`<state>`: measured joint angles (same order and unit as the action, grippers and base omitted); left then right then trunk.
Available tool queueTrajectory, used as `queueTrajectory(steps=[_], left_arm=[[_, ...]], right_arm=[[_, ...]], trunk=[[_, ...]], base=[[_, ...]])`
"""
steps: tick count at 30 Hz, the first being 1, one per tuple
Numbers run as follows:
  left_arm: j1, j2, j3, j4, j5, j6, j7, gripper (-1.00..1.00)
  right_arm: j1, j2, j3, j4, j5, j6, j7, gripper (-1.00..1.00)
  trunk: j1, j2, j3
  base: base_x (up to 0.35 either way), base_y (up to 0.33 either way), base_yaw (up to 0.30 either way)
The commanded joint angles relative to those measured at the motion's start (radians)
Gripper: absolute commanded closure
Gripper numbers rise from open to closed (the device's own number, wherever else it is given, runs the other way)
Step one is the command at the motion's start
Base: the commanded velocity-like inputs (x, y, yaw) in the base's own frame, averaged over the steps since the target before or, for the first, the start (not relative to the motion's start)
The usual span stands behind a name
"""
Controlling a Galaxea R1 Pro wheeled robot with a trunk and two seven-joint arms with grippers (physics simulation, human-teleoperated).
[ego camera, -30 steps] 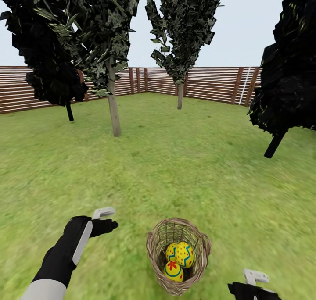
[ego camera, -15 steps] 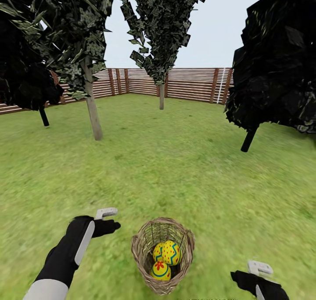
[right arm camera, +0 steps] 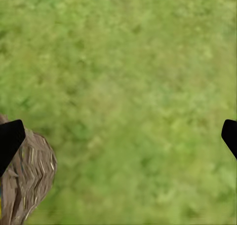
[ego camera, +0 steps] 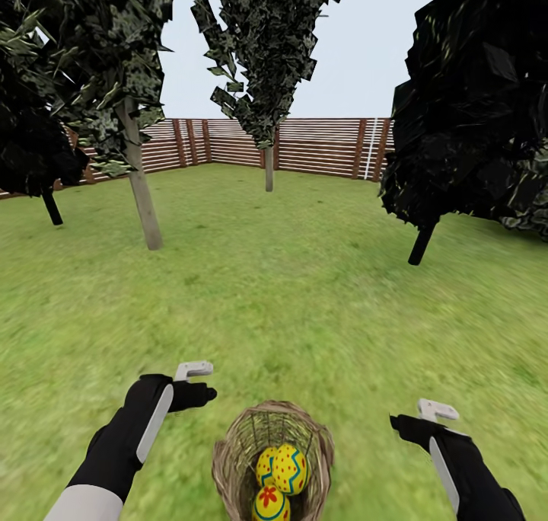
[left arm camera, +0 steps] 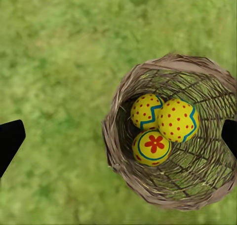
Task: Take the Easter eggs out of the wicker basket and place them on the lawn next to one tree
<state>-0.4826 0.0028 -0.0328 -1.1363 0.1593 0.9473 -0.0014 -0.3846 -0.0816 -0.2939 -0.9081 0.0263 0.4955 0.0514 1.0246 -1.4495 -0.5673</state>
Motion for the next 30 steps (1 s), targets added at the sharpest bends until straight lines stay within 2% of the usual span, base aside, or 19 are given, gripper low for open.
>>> queueTrajectory(steps=[1,7,10,12,15,30], left_arm=[[-0.001,0.0,-0.001,-0.004,0.002,0.004,0.0,-1.0],[-0.001,-0.001,-0.006,-0.022,0.002,0.007,0.0,-1.0],[-0.001,-0.004,-0.045,-0.024,0.002,0.015,0.0,-1.0],[-0.001,-0.018,-0.069,-0.025,0.001,0.046,0.002,-1.0],[-0.001,-0.03,-0.085,-0.019,-0.001,0.065,0.003,-1.0],[-0.001,-0.036,-0.09,0.016,0.0,0.071,0.009,-1.0]], right_arm=[[-0.004,0.0,-0.001,0.0,0.003,0.006,0.005,-1.0],[-0.026,0.0,0.001,0.004,0.002,0.018,0.002,-1.0],[-0.028,0.0,0.001,0.007,0.0,0.048,0.003,-1.0],[-0.028,0.0,0.001,0.009,0.0,0.052,0.004,-1.0],[-0.028,0.0,0.001,0.011,0.001,0.053,0.005,-1.0],[-0.028,-0.001,0.001,0.013,0.001,0.054,0.005,-1.0]], trunk=[[0.0,0.0,-0.001],[0.0,0.0,-0.001],[0.012,-0.021,-0.01],[0.02,-0.035,-0.017],[0.031,-0.056,-0.026],[0.089,-0.161,-0.073]], base=[[0.134,0.0,-0.001],[0.019,0.0,0.0],[0.0,0.0,0.0],[0.0,0.0,0.0],[0.0,0.0,0.0],[0.0,0.0,0.0]])
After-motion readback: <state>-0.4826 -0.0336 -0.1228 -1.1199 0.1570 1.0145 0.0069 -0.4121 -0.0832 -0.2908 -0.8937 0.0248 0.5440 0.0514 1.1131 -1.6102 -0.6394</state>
